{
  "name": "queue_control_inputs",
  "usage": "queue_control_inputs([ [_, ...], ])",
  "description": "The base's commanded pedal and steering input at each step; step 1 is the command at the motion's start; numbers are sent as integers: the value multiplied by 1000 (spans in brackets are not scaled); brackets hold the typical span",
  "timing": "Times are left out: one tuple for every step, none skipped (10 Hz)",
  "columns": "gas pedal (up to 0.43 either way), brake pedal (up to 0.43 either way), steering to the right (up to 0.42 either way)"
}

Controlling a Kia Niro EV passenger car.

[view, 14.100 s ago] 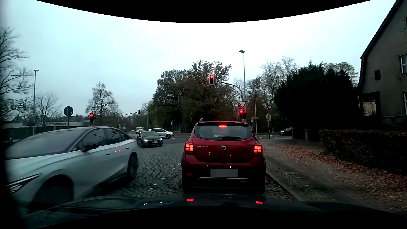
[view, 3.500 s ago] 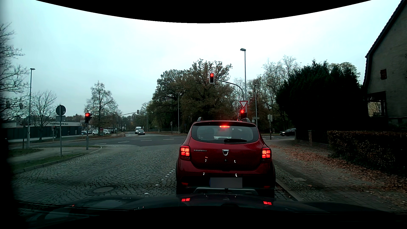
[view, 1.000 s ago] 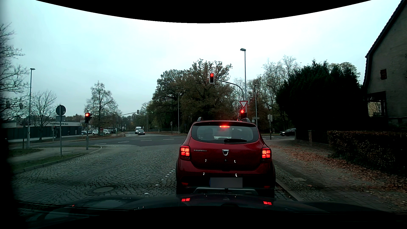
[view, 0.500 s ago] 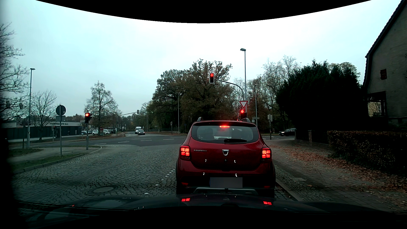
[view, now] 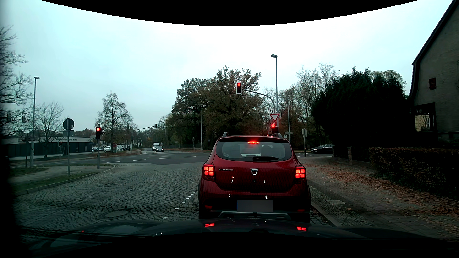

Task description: Follow the waypoints while adhering to traffic rules and regulations

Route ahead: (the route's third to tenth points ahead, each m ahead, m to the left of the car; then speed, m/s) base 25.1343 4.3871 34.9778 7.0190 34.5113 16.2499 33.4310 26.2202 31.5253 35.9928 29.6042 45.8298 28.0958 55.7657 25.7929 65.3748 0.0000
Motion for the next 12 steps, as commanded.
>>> queue_control_inputs([
  [0,396,3],
  [0,396,3],
  [0,402,3],
  [0,402,3],
  [0,402,3],
  [0,402,3],
  [0,402,3],
  [0,396,3],
  [0,396,3],
  [0,396,3],
  [0,396,3],
  [0,396,3],
])
